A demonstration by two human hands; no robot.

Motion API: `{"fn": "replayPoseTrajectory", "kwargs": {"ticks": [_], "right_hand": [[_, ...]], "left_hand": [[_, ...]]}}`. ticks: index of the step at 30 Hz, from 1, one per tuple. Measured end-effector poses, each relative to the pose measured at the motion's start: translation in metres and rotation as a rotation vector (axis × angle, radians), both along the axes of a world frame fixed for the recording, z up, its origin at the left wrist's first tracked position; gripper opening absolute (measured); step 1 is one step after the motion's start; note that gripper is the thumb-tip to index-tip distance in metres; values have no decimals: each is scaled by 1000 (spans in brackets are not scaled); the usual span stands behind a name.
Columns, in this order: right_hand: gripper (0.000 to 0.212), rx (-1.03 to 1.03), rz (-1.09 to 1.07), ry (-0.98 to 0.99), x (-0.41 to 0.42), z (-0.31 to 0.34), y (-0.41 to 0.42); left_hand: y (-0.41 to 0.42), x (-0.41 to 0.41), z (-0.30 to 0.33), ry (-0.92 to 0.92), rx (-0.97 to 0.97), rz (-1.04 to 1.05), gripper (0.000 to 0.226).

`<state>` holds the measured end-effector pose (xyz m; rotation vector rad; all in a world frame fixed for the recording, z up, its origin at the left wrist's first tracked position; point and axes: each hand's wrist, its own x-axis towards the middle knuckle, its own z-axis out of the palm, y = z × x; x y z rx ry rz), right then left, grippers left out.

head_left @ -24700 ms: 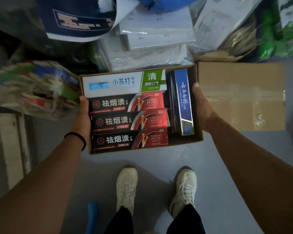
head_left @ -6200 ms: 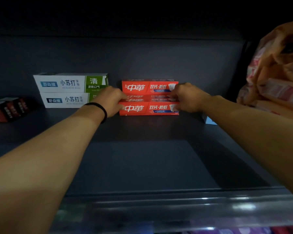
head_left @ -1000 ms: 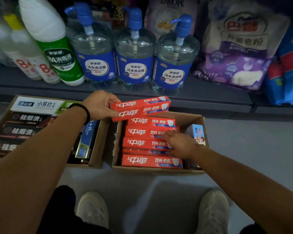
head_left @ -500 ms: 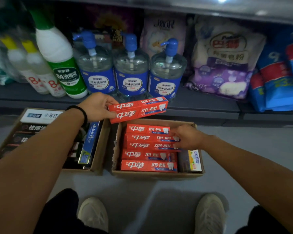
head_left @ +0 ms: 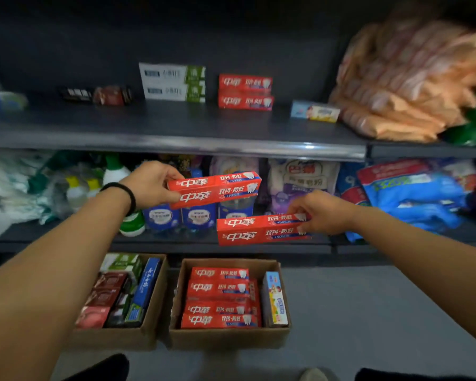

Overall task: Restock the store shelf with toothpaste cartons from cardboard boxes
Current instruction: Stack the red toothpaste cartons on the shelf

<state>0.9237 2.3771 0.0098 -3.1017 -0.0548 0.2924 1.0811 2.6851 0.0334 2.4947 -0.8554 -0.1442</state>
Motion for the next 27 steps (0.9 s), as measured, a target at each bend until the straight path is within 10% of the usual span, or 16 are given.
{"fn": "replayPoseTrajectory", "kwargs": {"ticks": [14, 27], "right_hand": [[32, -123, -24, -287, 19, 159, -42], [41, -92, -137, -286, 184, 156, -107]], "left_hand": [[-6, 24, 140, -194, -41, 39, 31], [-40, 154, 145, -206, -97, 126, 31]]}}
